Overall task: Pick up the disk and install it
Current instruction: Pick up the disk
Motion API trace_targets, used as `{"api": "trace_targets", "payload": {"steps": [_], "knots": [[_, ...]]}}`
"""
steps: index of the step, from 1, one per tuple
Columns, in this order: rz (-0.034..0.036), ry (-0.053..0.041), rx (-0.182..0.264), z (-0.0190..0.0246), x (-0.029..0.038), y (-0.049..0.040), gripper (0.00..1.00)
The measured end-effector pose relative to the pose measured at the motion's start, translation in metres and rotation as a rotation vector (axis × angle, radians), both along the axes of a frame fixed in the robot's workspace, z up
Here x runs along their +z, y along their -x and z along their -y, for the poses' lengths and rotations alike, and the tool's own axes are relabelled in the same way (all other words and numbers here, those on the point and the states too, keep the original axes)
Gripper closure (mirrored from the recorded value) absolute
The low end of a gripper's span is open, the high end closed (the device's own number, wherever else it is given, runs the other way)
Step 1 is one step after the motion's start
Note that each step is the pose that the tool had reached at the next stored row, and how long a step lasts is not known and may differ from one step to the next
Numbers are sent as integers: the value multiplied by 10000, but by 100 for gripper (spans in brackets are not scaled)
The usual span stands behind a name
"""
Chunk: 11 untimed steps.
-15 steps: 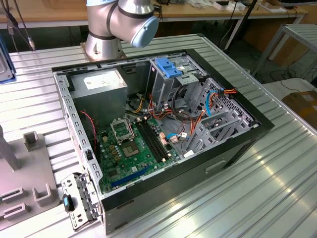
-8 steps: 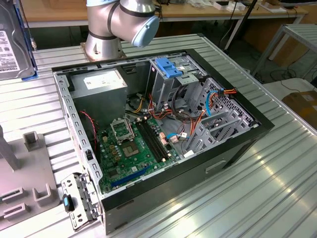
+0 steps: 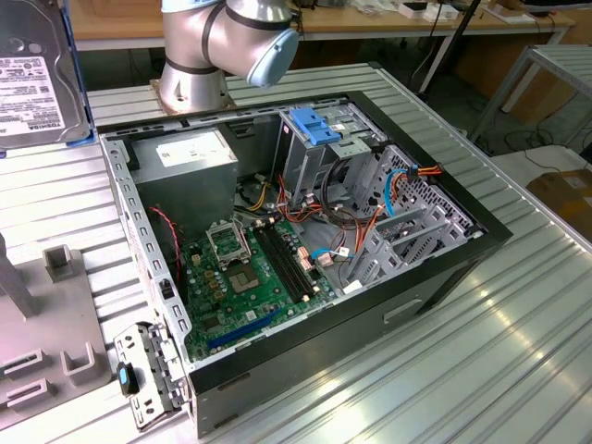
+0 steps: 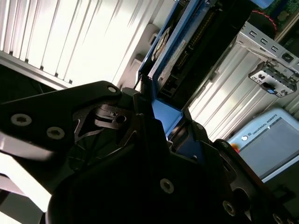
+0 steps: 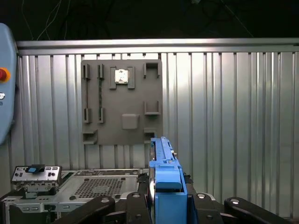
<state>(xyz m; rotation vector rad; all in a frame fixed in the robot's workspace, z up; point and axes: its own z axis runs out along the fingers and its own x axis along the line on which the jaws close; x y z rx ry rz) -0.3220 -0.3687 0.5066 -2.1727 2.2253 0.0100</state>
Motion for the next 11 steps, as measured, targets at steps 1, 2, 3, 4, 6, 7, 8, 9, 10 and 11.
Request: {"api": "trace_targets", "payload": {"steps": [1, 2, 3, 4, 6, 7, 8, 9, 10, 11], "knots": [[1, -1, 0, 0, -1, -24, 63], [0, 0, 0, 0, -2, -63, 63], [0, 0, 0, 0, -4, -103, 63], [-1, 1, 0, 0, -5, -136, 63], [0, 0, -1, 0, -7, -191, 63], [0, -1, 0, 0, -8, -219, 63], [1, 0, 0, 0, -10, -269, 63], [0, 0, 0, 0, -11, -326, 63], [0, 1, 0, 0, -14, -420, 63], [1, -1, 0, 0, -16, -463, 63]]}}
